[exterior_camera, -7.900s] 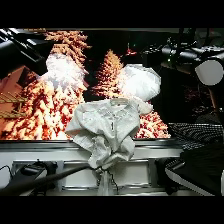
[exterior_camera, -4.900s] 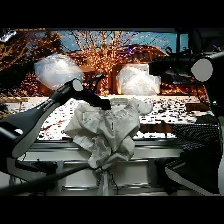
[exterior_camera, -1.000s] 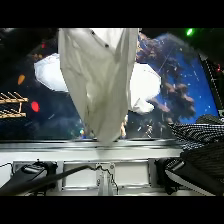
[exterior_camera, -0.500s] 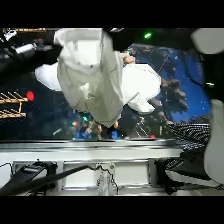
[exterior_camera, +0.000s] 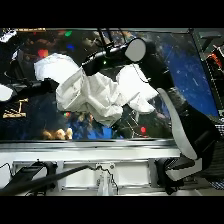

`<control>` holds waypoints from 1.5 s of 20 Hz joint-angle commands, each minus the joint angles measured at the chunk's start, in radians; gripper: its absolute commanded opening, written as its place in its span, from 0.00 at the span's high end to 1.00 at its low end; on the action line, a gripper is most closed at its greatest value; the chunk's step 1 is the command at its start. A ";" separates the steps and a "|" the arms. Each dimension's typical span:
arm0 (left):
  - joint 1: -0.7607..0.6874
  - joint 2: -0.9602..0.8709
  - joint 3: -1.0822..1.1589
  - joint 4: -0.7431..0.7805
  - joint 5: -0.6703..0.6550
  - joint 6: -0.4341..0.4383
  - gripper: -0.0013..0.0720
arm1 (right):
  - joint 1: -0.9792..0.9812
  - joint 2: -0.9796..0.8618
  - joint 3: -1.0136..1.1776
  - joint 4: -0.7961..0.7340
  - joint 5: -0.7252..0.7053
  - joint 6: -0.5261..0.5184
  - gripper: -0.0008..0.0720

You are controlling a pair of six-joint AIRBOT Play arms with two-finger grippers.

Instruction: Fold the clothes and pants, and hang the long-sleeved shirts on hangers.

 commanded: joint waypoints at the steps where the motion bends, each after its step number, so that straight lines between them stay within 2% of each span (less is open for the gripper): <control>1: 0.055 0.001 -0.019 0.008 0.010 -0.018 0.57 | 0.011 -0.049 0.001 0.028 -0.035 -0.012 0.95; 5: 0.259 0.015 -0.019 0.025 -0.047 -0.017 0.57 | 0.011 -0.049 0.001 0.029 -0.033 -0.031 0.95; 7: 0.409 0.038 -0.019 0.094 -0.102 -0.017 0.57 | 0.011 -0.050 0.001 0.028 -0.022 -0.038 0.95; 10: 0.650 0.080 -0.019 0.169 -0.069 -0.013 0.60 | 0.011 -0.050 0.001 0.026 -0.010 -0.064 0.95; 11: 0.718 0.078 -0.019 0.177 -0.067 0.027 0.63 | 0.011 -0.049 0.001 0.026 -0.012 -0.064 0.95; 12: 0.780 0.076 -0.018 0.206 -0.064 0.083 0.72 | 0.011 -0.050 0.001 0.026 -0.012 -0.065 0.95; 14: 0.861 0.076 -0.014 0.285 0.019 0.119 0.73 | 0.011 -0.050 0.001 0.026 -0.007 -0.082 0.95; 16: 0.887 0.067 0.016 0.389 0.129 0.118 0.73 | 0.011 -0.050 0.001 0.023 -0.004 -0.109 0.95; 17: 0.885 0.042 0.055 0.469 0.141 0.119 0.72 | 0.011 -0.050 0.001 0.018 -0.005 -0.124 0.95; 21: 0.824 -0.123 0.205 0.861 0.064 0.119 0.72 | 0.011 -0.053 0.001 -0.025 -0.022 -0.144 0.95; 22: 0.805 -0.165 0.217 0.933 0.063 0.119 0.69 | 0.010 -0.053 0.001 -0.032 -0.032 -0.146 0.95; 23: 0.790 -0.202 0.219 0.955 0.063 0.119 0.66 | 0.009 -0.053 0.001 -0.034 -0.043 -0.157 0.95; 30: 0.750 -0.407 0.220 0.954 0.137 0.118 0.67 | 0.010 -0.053 0.001 -0.034 -0.087 -0.167 0.95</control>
